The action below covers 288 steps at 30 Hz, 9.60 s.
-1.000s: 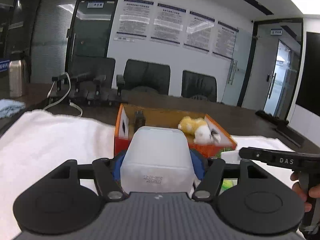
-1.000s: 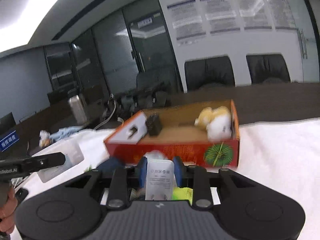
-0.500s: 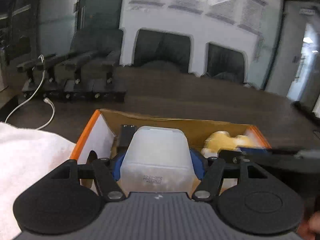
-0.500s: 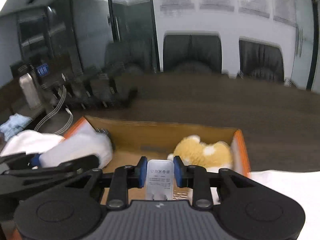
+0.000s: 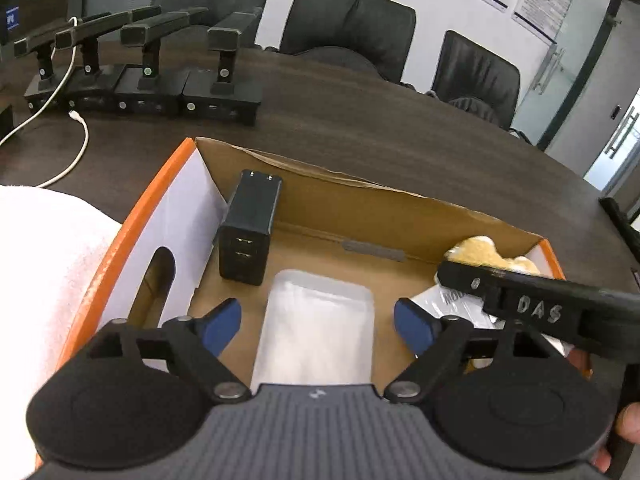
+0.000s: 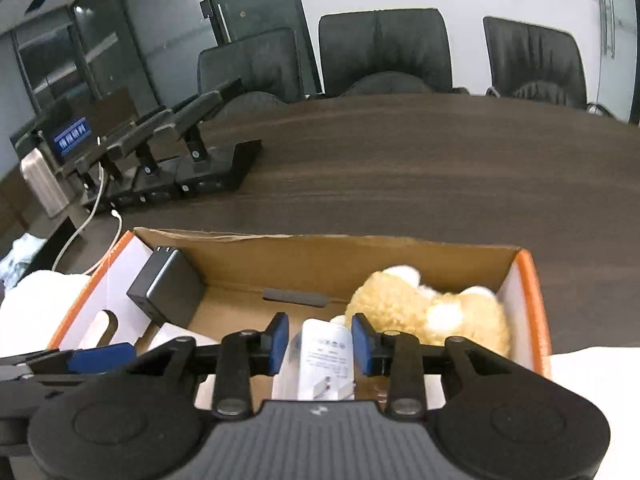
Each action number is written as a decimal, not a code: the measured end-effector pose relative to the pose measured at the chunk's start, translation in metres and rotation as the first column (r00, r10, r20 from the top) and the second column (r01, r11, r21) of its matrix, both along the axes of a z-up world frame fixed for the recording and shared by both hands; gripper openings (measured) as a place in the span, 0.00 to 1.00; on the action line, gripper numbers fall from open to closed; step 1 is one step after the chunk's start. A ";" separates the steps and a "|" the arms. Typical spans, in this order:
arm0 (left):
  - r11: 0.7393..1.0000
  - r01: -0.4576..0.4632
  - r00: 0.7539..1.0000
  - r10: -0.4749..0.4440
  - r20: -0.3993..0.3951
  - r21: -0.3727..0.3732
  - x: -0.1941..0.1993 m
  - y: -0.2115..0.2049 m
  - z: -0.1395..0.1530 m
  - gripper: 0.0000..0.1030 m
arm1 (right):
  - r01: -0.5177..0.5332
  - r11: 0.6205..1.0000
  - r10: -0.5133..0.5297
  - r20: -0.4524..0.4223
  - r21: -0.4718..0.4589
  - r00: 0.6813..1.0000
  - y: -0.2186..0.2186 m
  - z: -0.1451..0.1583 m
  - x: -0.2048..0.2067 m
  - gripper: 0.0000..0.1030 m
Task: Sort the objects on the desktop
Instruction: 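Lower both held items into the cardboard box and open both tools, then move both tools back over the remaining items on the towel, then grasp the red rose with the left tool while the right tool grasps the navy case, then place the rose and navy case into the cardboard box, opening both tools, then grasp the clear plastic bag with the left tool while the right tool grasps the beige cube, then drop the bag and cube into the cardboard box, opening both tools, then move the left tool toward the purple fabric pouch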
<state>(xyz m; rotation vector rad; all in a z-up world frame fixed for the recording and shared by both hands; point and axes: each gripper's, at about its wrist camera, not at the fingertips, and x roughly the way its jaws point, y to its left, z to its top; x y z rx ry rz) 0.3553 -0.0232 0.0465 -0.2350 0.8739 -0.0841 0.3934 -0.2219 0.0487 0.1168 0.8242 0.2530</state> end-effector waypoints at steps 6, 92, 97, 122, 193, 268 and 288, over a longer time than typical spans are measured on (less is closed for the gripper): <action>0.998 -0.018 0.999 0.016 0.050 0.052 -0.023 0.009 0.038 0.97 | 0.034 0.999 -0.033 0.051 -0.010 0.998 -0.010 0.043 -0.031 0.58; 0.998 0.023 0.984 -0.034 0.176 0.065 -0.240 0.109 -0.010 0.80 | -0.441 0.876 0.478 0.239 -0.194 0.845 0.084 -0.006 -0.259 0.67; 0.997 0.071 0.985 -0.073 0.157 0.022 -0.232 0.107 -0.023 0.43 | -0.526 0.787 0.597 0.187 -0.322 0.780 0.121 -0.024 -0.237 0.65; 0.969 0.082 0.965 -0.135 0.223 0.232 -0.082 0.029 0.060 0.25 | -0.023 0.998 0.036 0.274 -0.050 0.961 0.028 0.064 -0.128 0.54; 0.993 0.078 0.956 -0.101 0.277 0.093 -0.406 0.002 -0.044 1.00 | 0.150 0.982 -0.117 0.256 -0.115 0.959 0.000 -0.056 -0.452 0.94; 0.967 0.248 0.969 -0.248 -0.005 -0.066 -0.054 -0.051 -0.001 0.71 | -0.037 0.969 0.017 -0.084 -0.246 0.996 -0.015 0.004 -0.107 0.45; 0.979 0.052 0.958 -0.105 0.266 0.199 -0.195 0.008 0.096 1.00 | 0.064 0.998 -0.060 0.158 -0.021 0.986 -0.021 0.082 -0.212 0.85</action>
